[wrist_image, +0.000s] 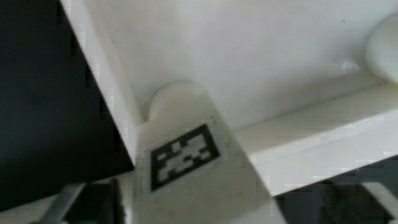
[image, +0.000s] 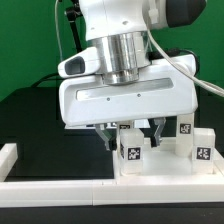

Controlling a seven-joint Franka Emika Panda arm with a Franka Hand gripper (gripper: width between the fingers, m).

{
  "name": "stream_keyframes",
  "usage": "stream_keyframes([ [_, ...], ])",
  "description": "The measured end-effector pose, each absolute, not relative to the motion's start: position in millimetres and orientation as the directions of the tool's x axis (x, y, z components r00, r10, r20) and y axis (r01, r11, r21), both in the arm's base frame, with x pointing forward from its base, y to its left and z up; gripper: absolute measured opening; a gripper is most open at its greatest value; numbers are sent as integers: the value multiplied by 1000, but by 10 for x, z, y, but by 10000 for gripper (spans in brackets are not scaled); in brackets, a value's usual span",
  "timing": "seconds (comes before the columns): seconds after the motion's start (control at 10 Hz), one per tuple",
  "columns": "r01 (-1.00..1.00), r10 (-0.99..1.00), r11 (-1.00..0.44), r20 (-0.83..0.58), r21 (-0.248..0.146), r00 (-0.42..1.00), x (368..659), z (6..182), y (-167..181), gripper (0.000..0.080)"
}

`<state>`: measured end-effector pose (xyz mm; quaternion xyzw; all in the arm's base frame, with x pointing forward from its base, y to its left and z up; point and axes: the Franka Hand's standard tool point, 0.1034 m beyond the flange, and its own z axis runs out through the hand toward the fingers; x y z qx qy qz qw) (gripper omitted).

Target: Assemble square table

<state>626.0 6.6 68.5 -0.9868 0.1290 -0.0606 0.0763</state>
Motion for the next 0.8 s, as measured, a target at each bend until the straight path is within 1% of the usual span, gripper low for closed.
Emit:
stream_keyframes([
  [0.1, -308, -326, -935, 88, -174, 941, 6260, 684, 70, 403],
  [0.2, -356, -374, -918, 78, -176, 924, 6252, 678, 59, 403],
  [0.3, -437, -454, -881, 62, -180, 889, 6245, 671, 41, 294],
  [0.5, -534, -550, -825, 42, -187, 834, 6245, 672, 38, 294],
  [0.7, -785, -797, -588, -28, -196, 603, 6241, 677, 16, 294],
  [0.8, -872, -878, -450, -81, -192, 471, 6217, 665, 38, 294],
])
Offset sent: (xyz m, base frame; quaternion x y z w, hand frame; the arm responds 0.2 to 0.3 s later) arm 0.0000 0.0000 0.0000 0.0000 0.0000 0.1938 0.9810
